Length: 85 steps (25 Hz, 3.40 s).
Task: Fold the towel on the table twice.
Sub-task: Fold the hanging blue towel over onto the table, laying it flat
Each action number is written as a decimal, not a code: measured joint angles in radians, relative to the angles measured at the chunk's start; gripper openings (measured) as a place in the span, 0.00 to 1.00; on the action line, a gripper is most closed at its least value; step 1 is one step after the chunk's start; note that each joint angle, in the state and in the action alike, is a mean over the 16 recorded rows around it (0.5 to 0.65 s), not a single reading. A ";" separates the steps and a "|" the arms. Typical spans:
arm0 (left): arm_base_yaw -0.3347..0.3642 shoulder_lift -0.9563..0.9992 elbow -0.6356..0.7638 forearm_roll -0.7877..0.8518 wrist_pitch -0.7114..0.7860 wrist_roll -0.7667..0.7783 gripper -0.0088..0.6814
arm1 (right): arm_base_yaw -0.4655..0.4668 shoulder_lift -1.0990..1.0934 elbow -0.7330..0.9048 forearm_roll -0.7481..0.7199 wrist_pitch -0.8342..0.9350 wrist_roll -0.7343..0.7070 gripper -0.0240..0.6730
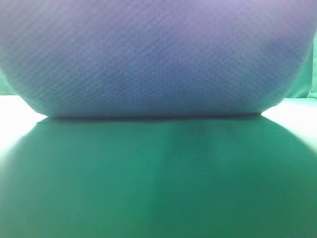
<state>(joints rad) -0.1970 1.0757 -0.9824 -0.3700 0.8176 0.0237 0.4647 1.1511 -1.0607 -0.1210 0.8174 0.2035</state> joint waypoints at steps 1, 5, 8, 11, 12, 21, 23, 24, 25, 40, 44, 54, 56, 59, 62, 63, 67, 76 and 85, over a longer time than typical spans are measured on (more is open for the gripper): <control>0.000 -0.021 0.025 -0.010 0.002 0.006 0.01 | 0.012 -0.019 0.023 0.000 0.005 0.007 0.03; 0.000 -0.092 0.120 -0.044 0.010 0.029 0.01 | 0.066 -0.085 0.109 -0.004 0.031 0.042 0.03; 0.000 -0.129 0.185 -0.066 0.017 0.046 0.01 | 0.106 -0.120 0.165 -0.009 0.052 0.076 0.03; 0.000 -0.152 0.238 -0.088 0.024 0.062 0.01 | 0.140 -0.142 0.210 -0.020 0.070 0.114 0.03; 0.000 -0.157 0.253 -0.094 0.024 0.065 0.01 | 0.150 -0.147 0.222 -0.025 0.074 0.128 0.03; 0.000 -0.113 0.326 -0.120 -0.022 0.074 0.01 | 0.185 -0.105 0.273 -0.096 0.055 0.229 0.03; 0.000 -0.082 0.323 -0.123 -0.043 0.074 0.01 | 0.182 -0.079 0.269 -0.118 0.039 0.243 0.03; 0.000 -0.064 0.319 -0.123 -0.055 0.075 0.01 | 0.179 -0.064 0.265 -0.128 0.031 0.249 0.03; 0.000 -0.044 0.312 -0.124 -0.067 0.075 0.01 | 0.175 -0.048 0.260 -0.138 0.022 0.252 0.03; 0.000 0.347 0.037 -0.094 -0.220 0.075 0.01 | -0.012 0.265 0.071 -0.116 -0.134 0.134 0.03; 0.000 0.456 -0.058 -0.081 -0.243 0.075 0.01 | -0.062 0.362 0.008 -0.089 -0.179 0.091 0.03; 0.000 0.671 -0.211 -0.061 -0.304 0.075 0.01 | -0.113 0.579 -0.119 -0.084 -0.274 0.051 0.03; 0.000 0.700 -0.224 -0.059 -0.320 0.075 0.01 | -0.116 0.609 -0.135 -0.087 -0.289 0.048 0.03; 0.000 0.732 -0.235 -0.054 -0.341 0.075 0.02 | -0.117 0.644 -0.153 -0.091 -0.311 0.044 0.04; 0.000 0.753 -0.241 -0.040 -0.358 0.075 0.05 | -0.119 0.667 -0.164 -0.095 -0.330 0.043 0.09; 0.000 0.759 -0.242 -0.033 -0.363 0.075 0.08 | -0.119 0.673 -0.167 -0.096 -0.335 0.043 0.12; 0.001 0.771 -0.244 -0.002 -0.368 0.075 0.26 | -0.120 0.685 -0.171 -0.100 -0.350 0.042 0.31; 0.003 0.731 -0.284 0.070 -0.247 0.075 0.69 | -0.122 0.617 -0.203 -0.104 -0.262 0.041 0.77; 0.004 0.599 -0.436 0.085 0.064 0.075 0.40 | -0.122 0.393 -0.266 -0.101 -0.042 0.041 0.54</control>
<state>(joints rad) -0.1933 1.6751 -1.4182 -0.2854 0.8816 0.0984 0.3424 1.5445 -1.3264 -0.2216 0.7751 0.2444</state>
